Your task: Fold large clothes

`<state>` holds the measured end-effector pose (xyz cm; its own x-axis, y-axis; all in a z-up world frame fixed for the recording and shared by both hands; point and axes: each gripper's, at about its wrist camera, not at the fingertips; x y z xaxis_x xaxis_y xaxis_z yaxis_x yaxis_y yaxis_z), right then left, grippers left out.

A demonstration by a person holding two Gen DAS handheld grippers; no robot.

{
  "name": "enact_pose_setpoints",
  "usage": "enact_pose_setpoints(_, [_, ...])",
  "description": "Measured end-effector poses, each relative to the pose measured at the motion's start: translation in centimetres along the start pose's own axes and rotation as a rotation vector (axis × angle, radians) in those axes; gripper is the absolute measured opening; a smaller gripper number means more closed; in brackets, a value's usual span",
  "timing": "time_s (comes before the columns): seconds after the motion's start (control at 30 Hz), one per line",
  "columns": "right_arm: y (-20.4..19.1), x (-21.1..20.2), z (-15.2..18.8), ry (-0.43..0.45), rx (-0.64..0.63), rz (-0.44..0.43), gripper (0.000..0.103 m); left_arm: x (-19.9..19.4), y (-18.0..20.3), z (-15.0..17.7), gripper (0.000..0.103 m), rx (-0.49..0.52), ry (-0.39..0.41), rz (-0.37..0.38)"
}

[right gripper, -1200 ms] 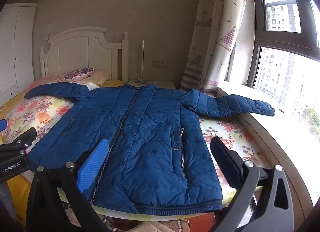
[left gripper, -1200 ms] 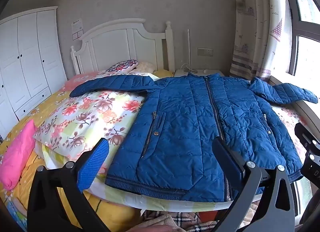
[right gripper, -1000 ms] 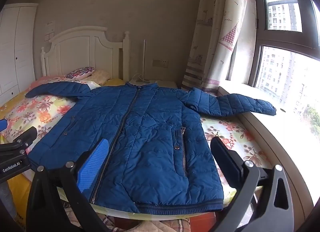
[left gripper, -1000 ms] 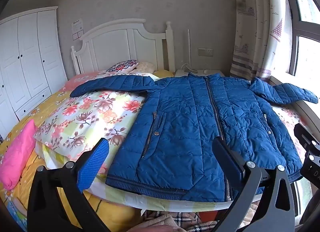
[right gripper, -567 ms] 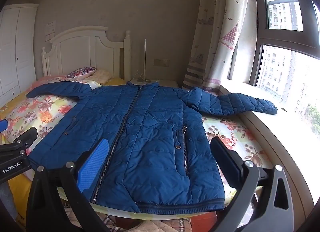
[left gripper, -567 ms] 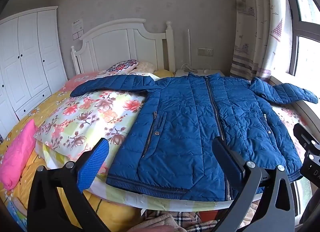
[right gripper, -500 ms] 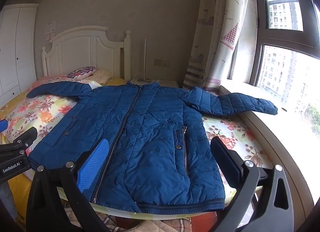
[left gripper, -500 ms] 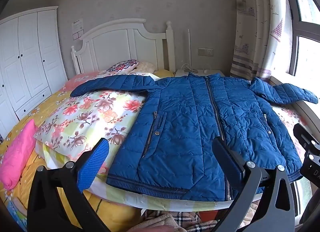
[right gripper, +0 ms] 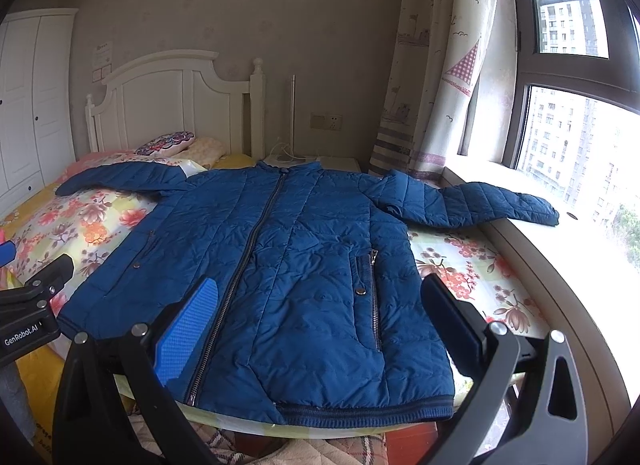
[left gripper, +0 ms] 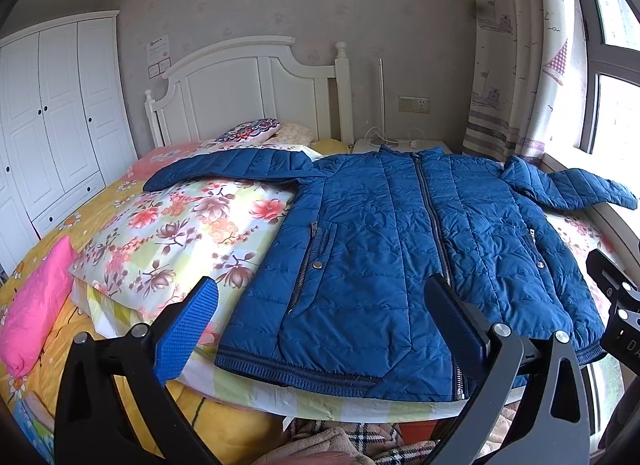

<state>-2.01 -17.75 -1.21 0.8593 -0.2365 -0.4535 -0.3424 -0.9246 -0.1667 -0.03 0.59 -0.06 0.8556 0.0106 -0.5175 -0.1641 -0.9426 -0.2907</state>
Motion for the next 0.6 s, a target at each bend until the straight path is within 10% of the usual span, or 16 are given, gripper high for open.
enact_pose_setpoints(0.6, [-0.17,0.11,0.16,-0.007,0.002,-0.005,0.101,0.07,-0.15,-0.07,0.099,0.0,0.001,0.001])
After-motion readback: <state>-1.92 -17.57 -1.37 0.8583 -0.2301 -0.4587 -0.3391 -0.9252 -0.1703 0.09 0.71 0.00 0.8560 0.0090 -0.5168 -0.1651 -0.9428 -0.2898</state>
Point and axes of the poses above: each gripper's, at about its wrist camera, not at the fingertips, and x roughly the way its jaws point, y to its right, z to its underside, and after that the axes turned 14 degrees about x, right-handed
